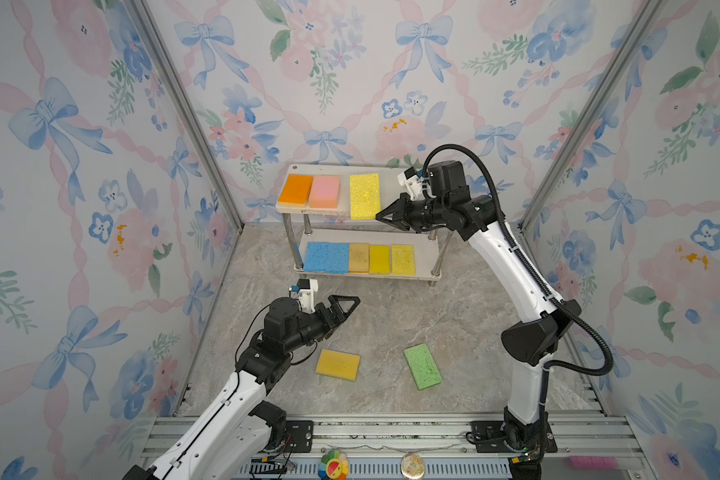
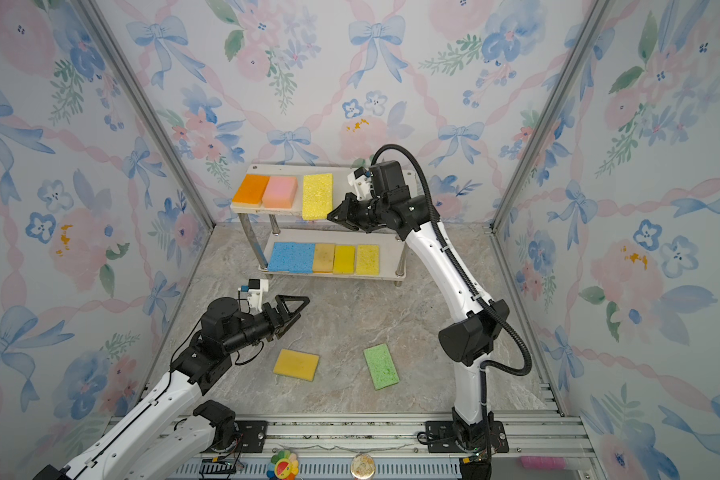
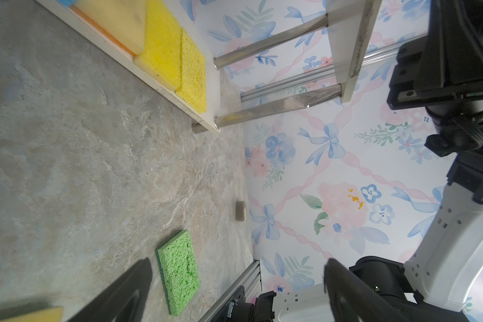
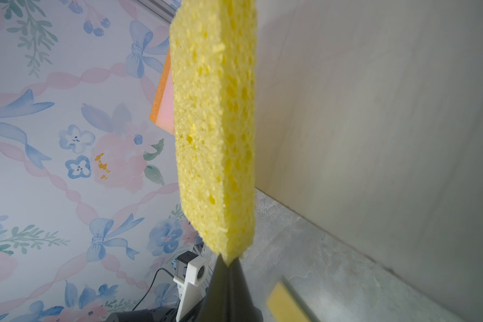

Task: Place and organize the cleaning sponges onto the shelf
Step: 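Raise the pale yellow sponge with the right gripper toward the upper shelf, then set the pale yellow sponge beside the pink sponge and open the right gripper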

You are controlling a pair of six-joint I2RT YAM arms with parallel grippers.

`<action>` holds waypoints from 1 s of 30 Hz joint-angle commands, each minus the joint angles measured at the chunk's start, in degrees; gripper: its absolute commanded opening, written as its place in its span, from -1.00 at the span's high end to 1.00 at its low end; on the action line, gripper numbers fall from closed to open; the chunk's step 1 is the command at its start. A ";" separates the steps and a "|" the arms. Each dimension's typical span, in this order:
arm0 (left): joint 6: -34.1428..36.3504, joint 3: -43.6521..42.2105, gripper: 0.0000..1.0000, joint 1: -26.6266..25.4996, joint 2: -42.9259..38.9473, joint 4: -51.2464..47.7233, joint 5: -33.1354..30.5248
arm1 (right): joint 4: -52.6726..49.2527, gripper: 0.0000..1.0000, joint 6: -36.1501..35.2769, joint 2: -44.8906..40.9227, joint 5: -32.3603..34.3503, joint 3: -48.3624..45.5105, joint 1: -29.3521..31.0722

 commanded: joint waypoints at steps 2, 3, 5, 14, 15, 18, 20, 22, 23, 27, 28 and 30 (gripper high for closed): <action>1.98 0.25 -0.96 0.76 -0.61 -1.62 2.05 | 5.11 1.00 5.47 4.55 -1.79 5.52 -0.19; 2.16 0.23 -0.96 0.96 -0.58 -1.84 2.31 | 5.77 1.00 6.06 5.11 -1.90 5.90 -0.09; 2.55 0.24 -0.96 1.61 -0.53 -2.04 2.97 | 6.92 1.00 7.05 6.09 -2.03 6.62 0.14; 3.28 -0.35 -0.96 4.72 -0.17 -2.37 6.19 | 8.73 0.22 8.86 7.11 -2.15 6.44 0.72; 3.41 -0.31 -0.96 5.03 -0.13 -2.31 6.42 | 8.74 0.15 8.81 7.02 -2.14 6.30 0.76; 3.66 -0.23 -0.96 5.64 0.15 -2.34 7.14 | 8.02 0.06 8.05 6.13 -1.66 5.48 0.85; 3.98 -0.07 -0.96 6.00 0.23 -2.39 7.52 | 6.37 0.06 6.33 4.68 -0.15 4.59 0.94; 4.16 -0.02 -0.96 6.25 0.18 -2.57 7.78 | 5.33 0.06 4.89 2.75 1.58 3.03 1.02; 4.33 -0.06 -0.96 6.35 0.09 -2.62 7.83 | 5.24 0.06 4.53 1.72 2.49 1.98 0.95; 5.11 -0.20 -0.96 7.01 -0.30 -3.58 7.52 | 4.79 0.05 3.53 -0.61 4.82 0.50 0.99; 5.56 0.09 -0.96 7.25 -0.51 -4.39 7.14 | 4.86 0.05 3.51 -0.87 4.90 0.55 1.03; 7.38 0.96 -0.96 7.74 -0.66 -6.91 5.87 | 4.86 0.05 3.25 -1.36 5.13 0.67 1.62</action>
